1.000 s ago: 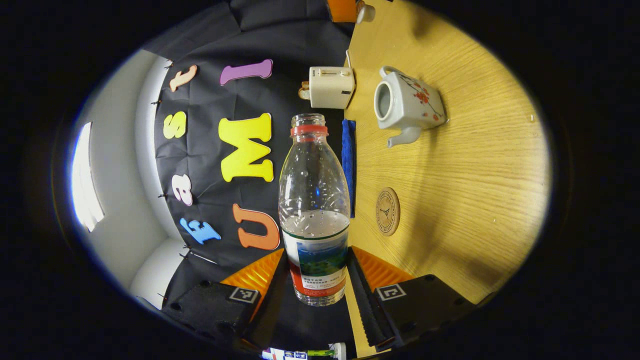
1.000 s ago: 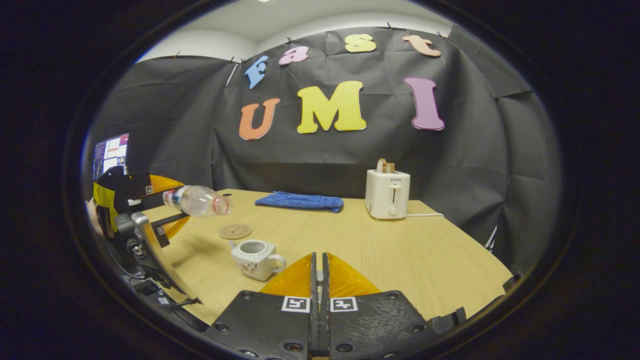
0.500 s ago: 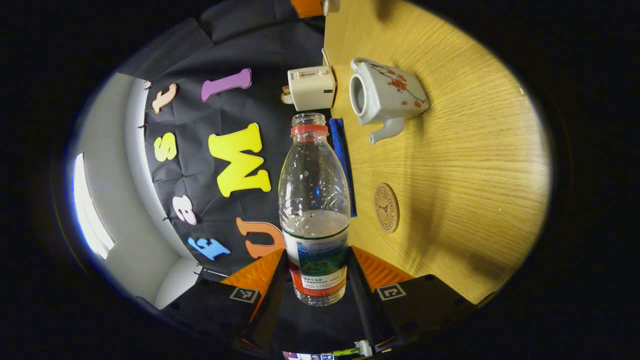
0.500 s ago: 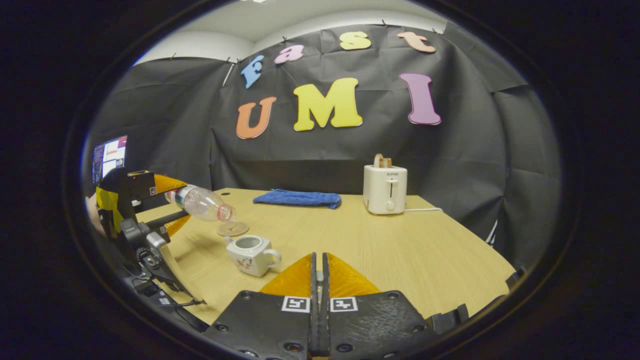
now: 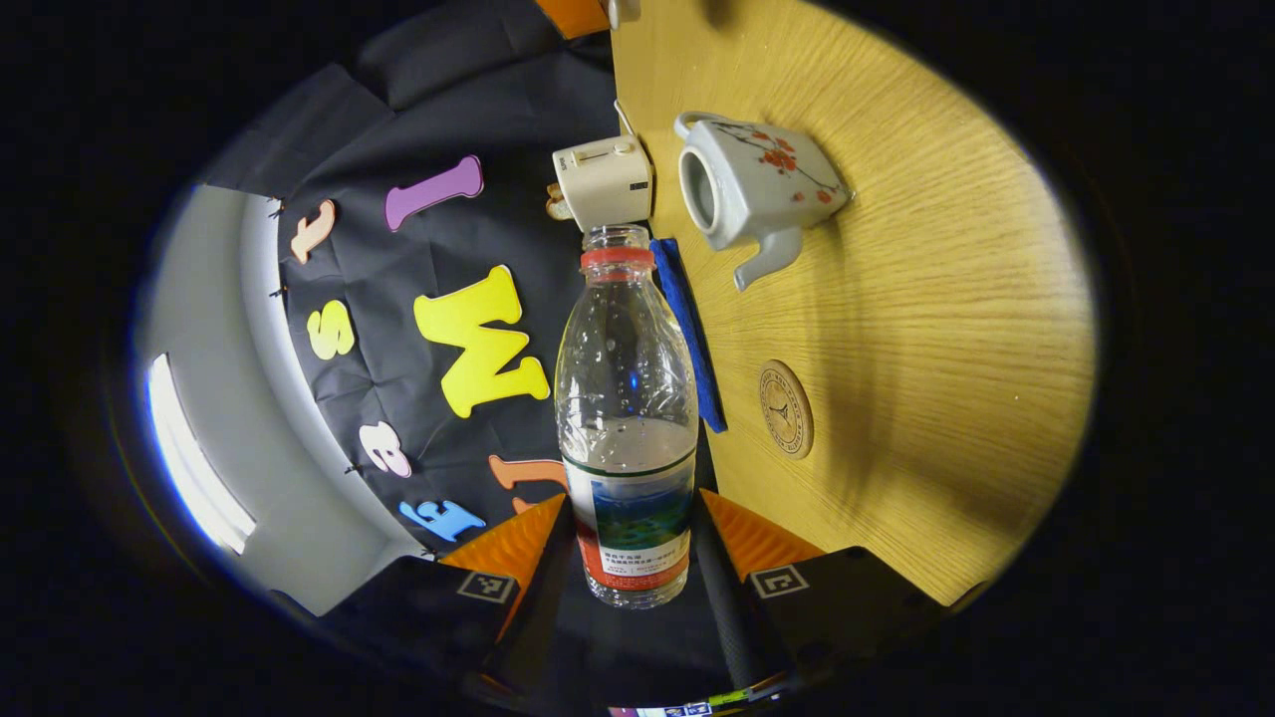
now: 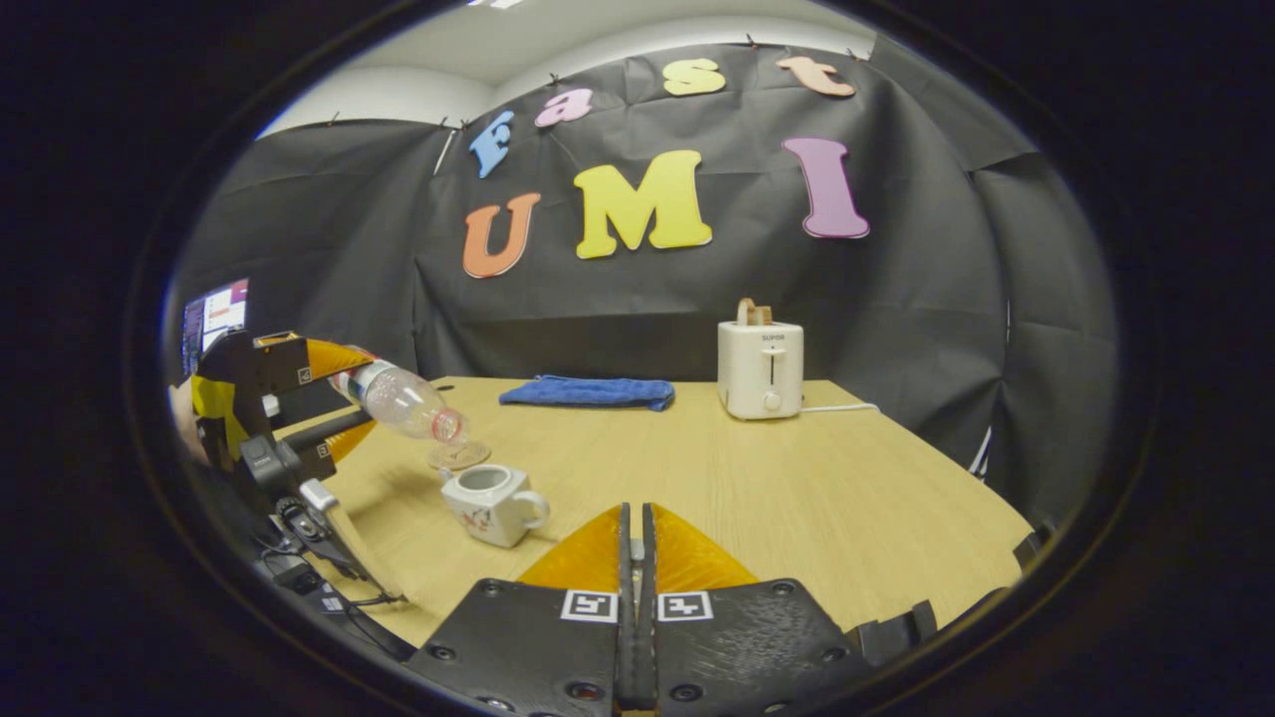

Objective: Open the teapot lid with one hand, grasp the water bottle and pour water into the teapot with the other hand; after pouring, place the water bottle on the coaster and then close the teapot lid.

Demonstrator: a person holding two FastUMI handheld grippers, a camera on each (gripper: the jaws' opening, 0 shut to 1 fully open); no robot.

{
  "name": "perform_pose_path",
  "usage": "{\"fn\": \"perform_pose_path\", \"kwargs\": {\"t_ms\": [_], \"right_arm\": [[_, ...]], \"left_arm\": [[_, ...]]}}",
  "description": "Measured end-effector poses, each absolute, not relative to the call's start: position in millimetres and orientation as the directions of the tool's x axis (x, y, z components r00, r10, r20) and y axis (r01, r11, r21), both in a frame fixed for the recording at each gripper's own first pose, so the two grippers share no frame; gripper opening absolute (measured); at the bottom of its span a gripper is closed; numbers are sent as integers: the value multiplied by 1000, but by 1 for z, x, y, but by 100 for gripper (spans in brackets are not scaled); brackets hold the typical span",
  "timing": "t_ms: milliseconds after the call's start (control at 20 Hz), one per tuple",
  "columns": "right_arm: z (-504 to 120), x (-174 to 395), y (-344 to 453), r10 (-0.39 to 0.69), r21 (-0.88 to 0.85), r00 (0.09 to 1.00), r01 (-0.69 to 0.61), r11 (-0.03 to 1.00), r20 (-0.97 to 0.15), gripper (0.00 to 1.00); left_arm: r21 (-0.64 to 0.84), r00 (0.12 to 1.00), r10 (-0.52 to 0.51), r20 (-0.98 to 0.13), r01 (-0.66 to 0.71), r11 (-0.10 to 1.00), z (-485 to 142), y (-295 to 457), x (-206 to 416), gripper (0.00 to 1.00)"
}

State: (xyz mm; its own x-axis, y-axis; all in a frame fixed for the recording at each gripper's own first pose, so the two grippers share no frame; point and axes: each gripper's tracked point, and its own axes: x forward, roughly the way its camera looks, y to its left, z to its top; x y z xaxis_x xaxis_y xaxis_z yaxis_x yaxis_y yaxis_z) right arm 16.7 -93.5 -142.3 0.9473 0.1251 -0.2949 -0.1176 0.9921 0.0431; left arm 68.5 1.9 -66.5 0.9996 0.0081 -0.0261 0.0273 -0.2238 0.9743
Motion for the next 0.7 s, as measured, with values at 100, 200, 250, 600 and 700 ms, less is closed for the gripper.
{"fn": "perform_pose_path", "kwargs": {"t_ms": [100, 200, 250, 600, 700], "right_arm": [[-143, 15, -94, 127, 46, 947, -118, 992, -295, 0], [-142, 15, -94, 128, 46, 948, -120, 992, -290, 0], [-142, 14, -94, 129, 47, 949, -120, 992, -289, 0], [-140, 13, -94, 133, 56, 950, -122, 991, -282, 0], [-139, 13, -94, 135, 58, 951, -123, 991, -279, 0]], "left_arm": [[969, 1000, 4, -25, 25, -246, -63, -1, 70, 71], [962, 1000, 8, -25, 26, -271, -61, -2, 72, 70], [960, 1000, 10, -26, 28, -279, -60, -1, 73, 70], [942, 1000, -3, -25, 22, -336, -52, -11, 74, 70], [935, 1000, -4, -30, 27, -355, -50, -14, 75, 70]]}}
